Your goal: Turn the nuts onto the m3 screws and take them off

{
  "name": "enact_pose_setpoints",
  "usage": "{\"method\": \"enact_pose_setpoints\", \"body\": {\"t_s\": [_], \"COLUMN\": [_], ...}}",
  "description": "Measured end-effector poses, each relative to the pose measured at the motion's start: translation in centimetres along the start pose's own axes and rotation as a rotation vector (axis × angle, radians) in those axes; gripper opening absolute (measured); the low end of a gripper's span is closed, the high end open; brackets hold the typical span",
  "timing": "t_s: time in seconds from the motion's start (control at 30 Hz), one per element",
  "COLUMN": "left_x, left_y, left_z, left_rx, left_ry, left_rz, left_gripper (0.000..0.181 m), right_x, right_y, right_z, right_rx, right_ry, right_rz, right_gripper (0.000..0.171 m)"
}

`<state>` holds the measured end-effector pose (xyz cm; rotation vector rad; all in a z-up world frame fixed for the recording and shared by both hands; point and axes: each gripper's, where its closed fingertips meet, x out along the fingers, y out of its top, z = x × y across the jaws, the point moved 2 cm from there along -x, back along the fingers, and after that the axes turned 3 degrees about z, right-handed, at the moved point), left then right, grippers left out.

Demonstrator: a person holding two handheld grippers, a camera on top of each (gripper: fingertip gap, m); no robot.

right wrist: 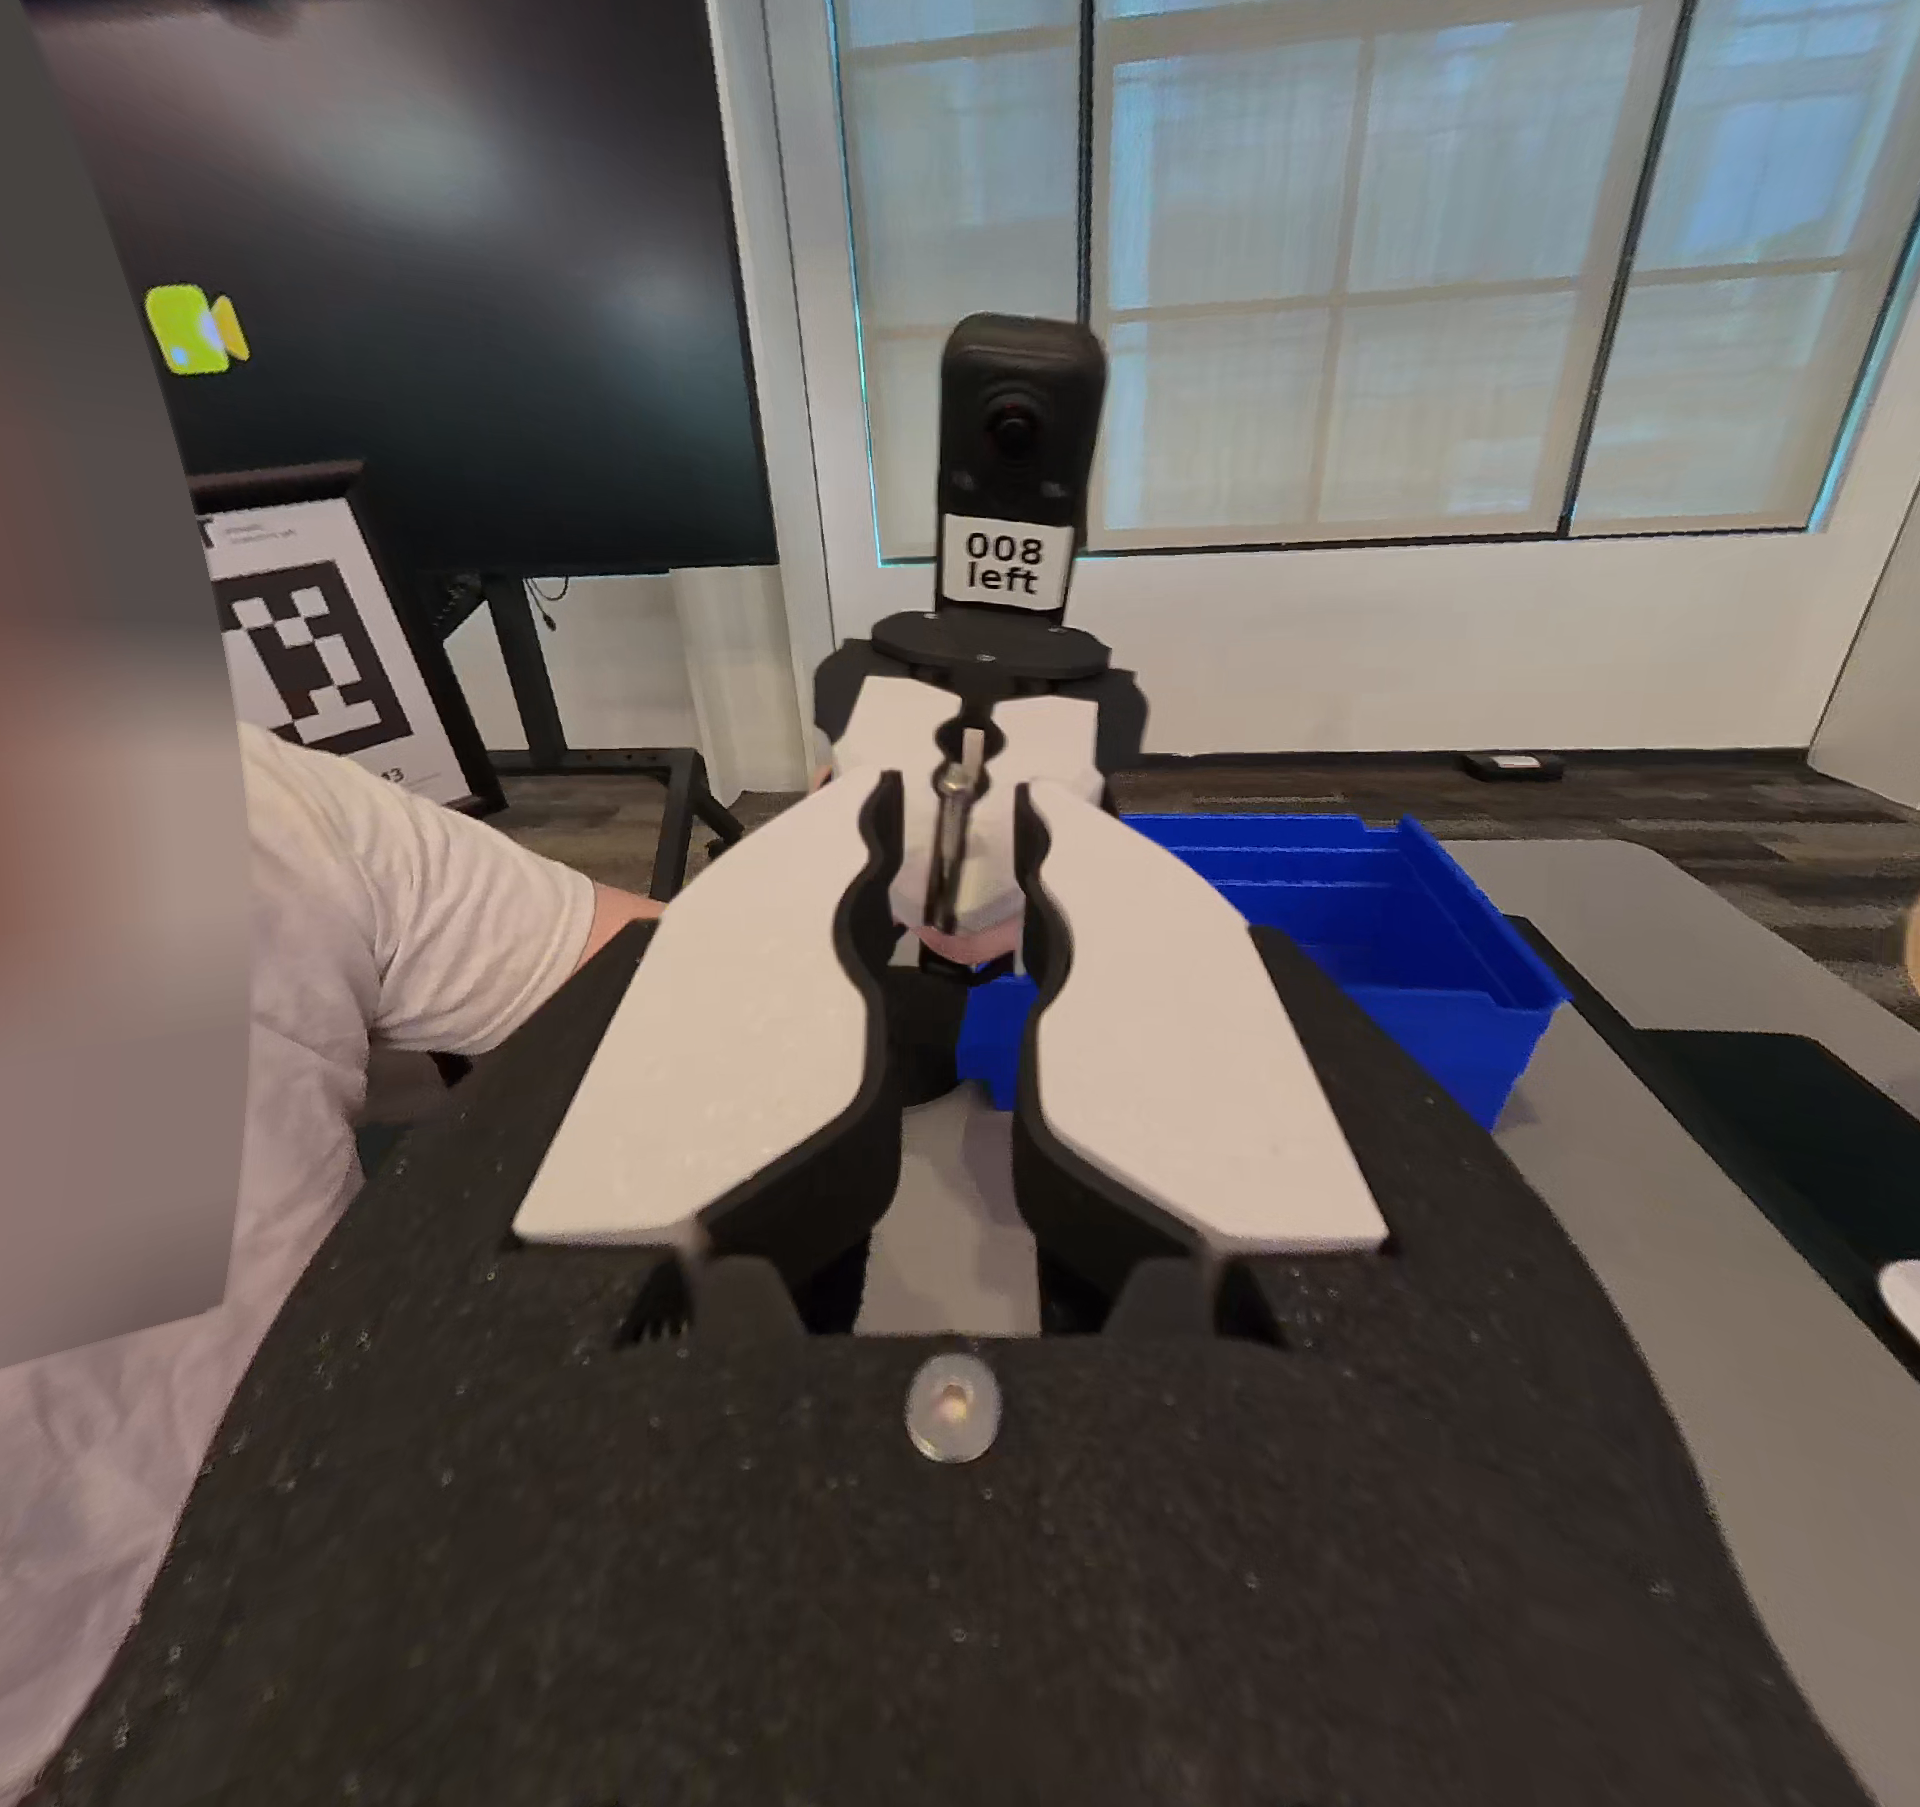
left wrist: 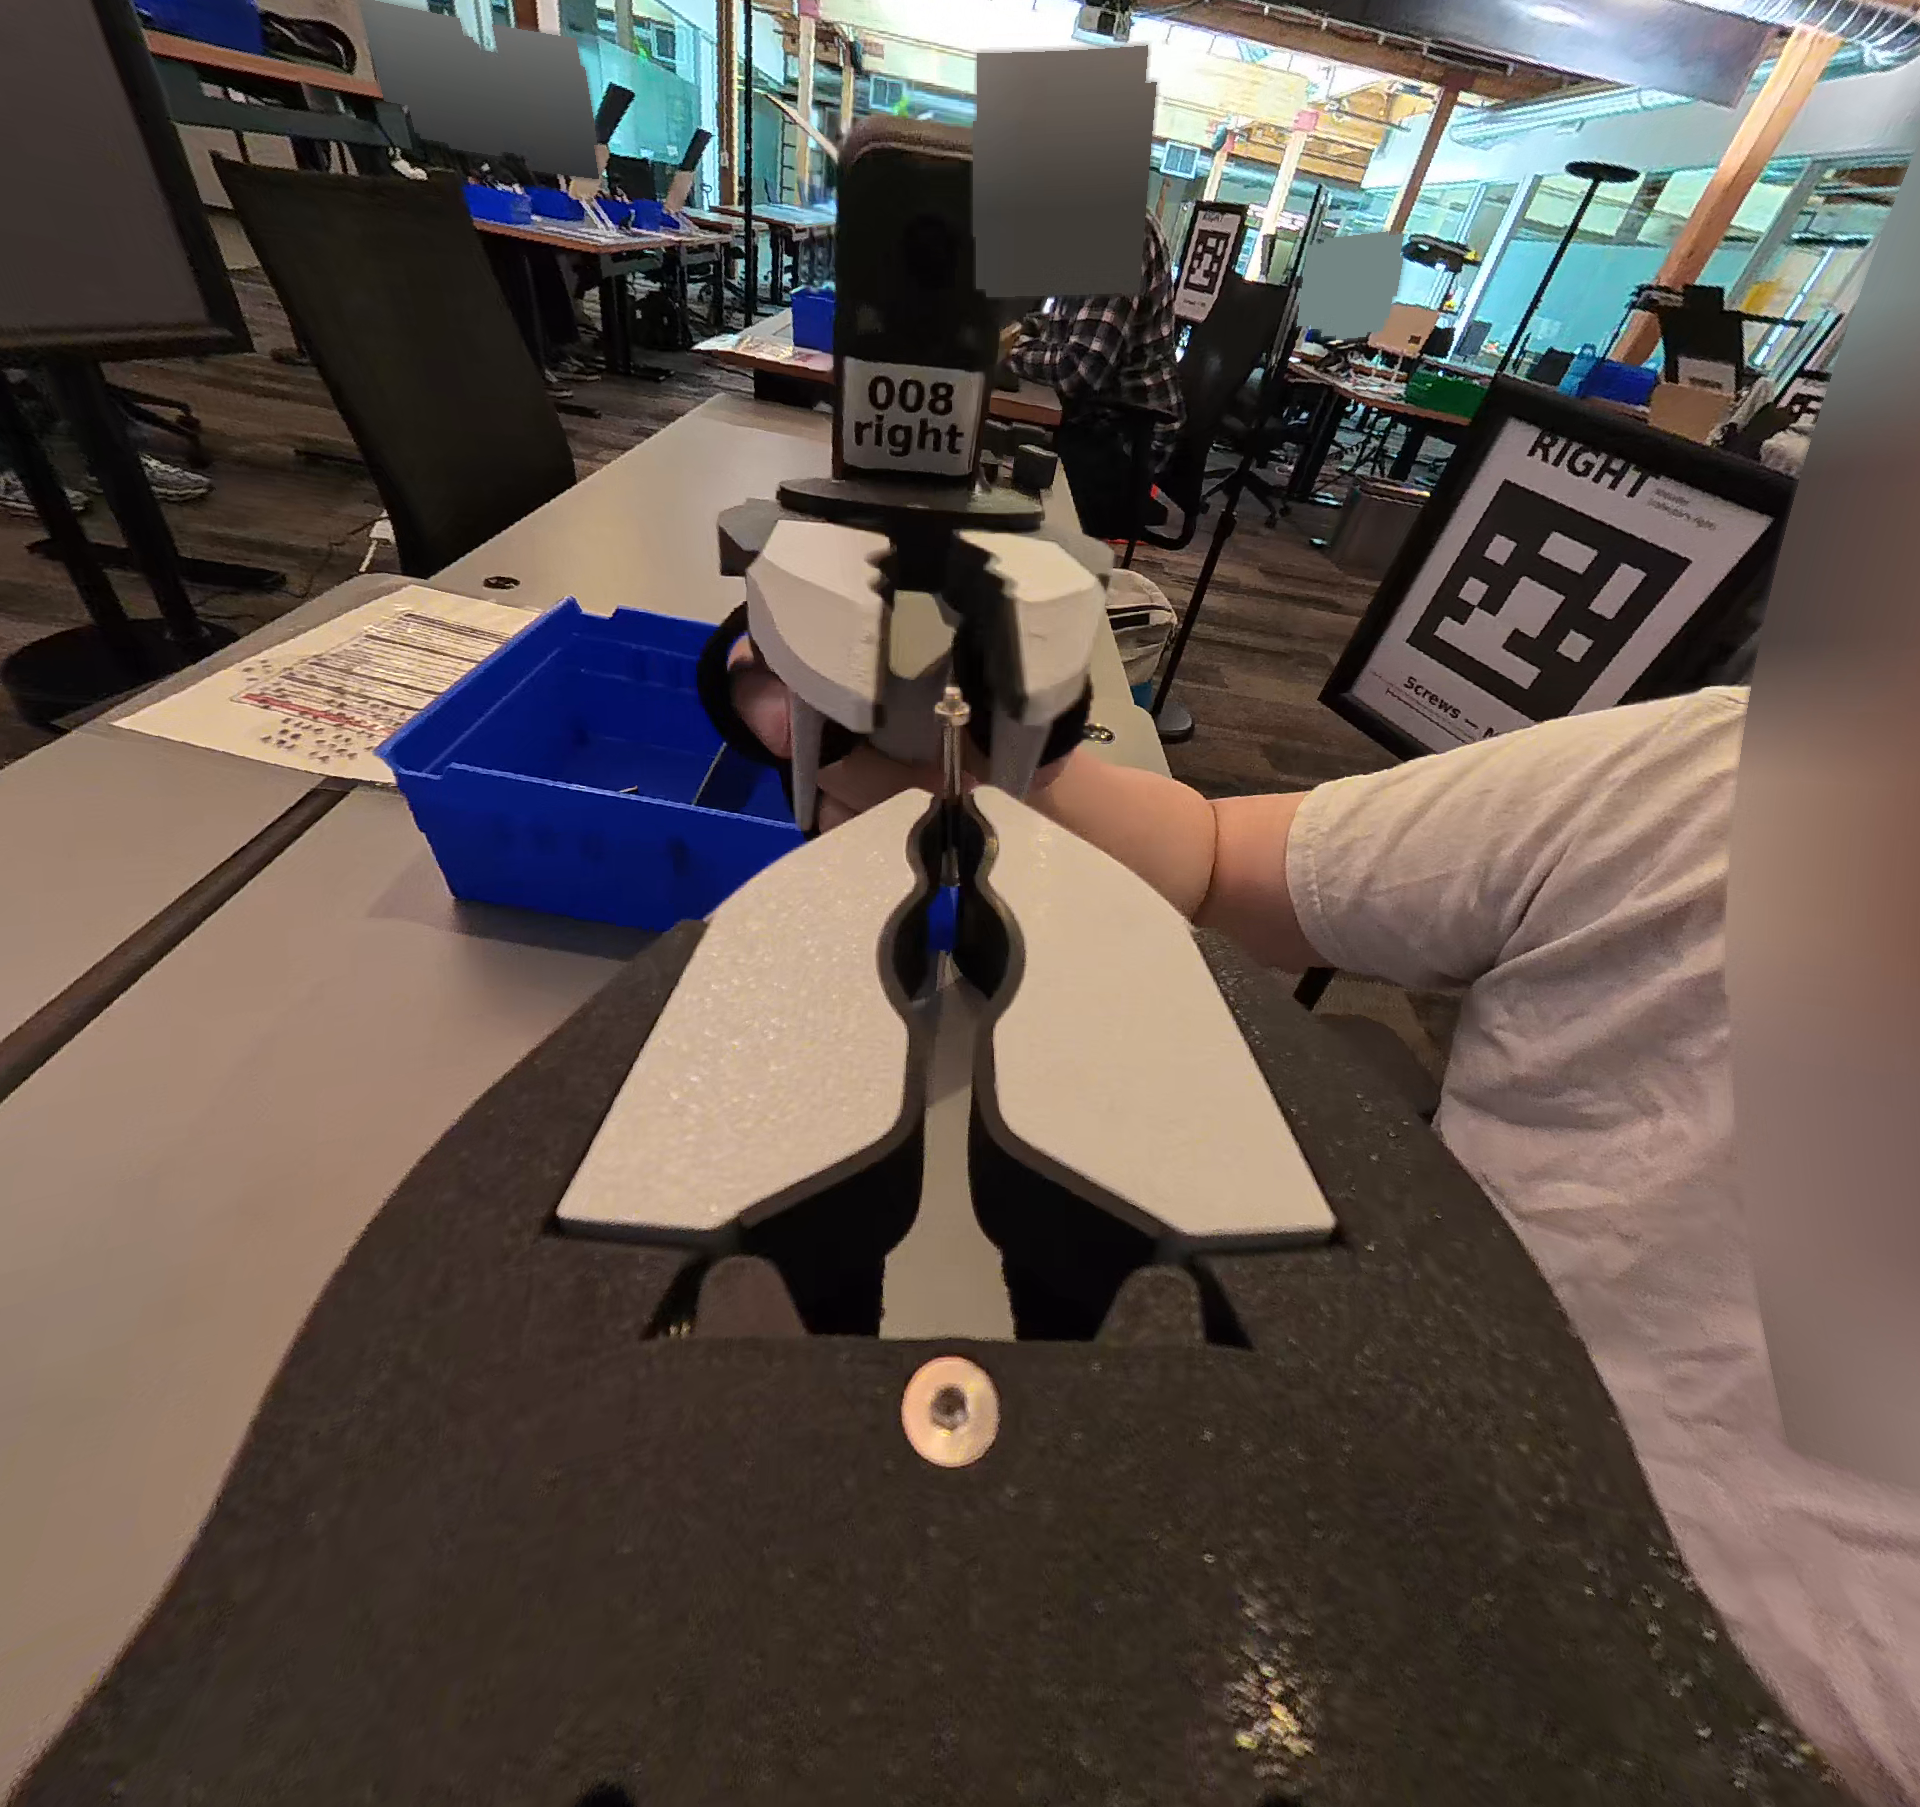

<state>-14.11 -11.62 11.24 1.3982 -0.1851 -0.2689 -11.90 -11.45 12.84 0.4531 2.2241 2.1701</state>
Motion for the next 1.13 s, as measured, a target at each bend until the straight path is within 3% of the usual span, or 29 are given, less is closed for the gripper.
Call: {"method": "enact_pose_setpoints", "body": {"t_s": [0.2, 0.27, 0.57, 0.63, 0.9, 1.13], "left_x": [0.2, -0.1, 0.5, 0.2, 0.5, 0.0], "left_y": [0.0, 0.2, -0.1, 0.1, 0.0, 0.5], "left_z": [0.1, 0.0, 0.3, 0.2, 0.8, 0.6], "left_rx": [0.012, 0.003, 0.025, 0.022, 0.025, 0.022], "left_ry": [0.014, 0.005, 0.012, 0.012, -0.006, 0.007], "left_rz": [-0.001, 0.008, -0.010, 0.005, -0.004, 0.015], "left_gripper": [0.002, 0.001, 0.001, 0.002, 0.001, 0.001], "right_x": [-0.1, -0.9, 0.0, -0.9, 0.5, -0.9], "right_y": [-0.3, 0.0, -0.1, 0.3, -0.1, 0.9], "right_z": [0.7, 1.5, 0.3, 1.0, -0.4, 0.1], "right_rx": [-0.012, 0.006, -0.023, 0.001, -0.055, -0.010], "right_ry": [-0.037, -0.059, -0.030, -0.043, -0.030, 0.002], "right_rz": [-0.010, 0.009, -0.009, 0.006, -0.025, 0.029], "right_gripper": [0.023, 0.014, 0.022, 0.016, 0.020, 0.017]}}
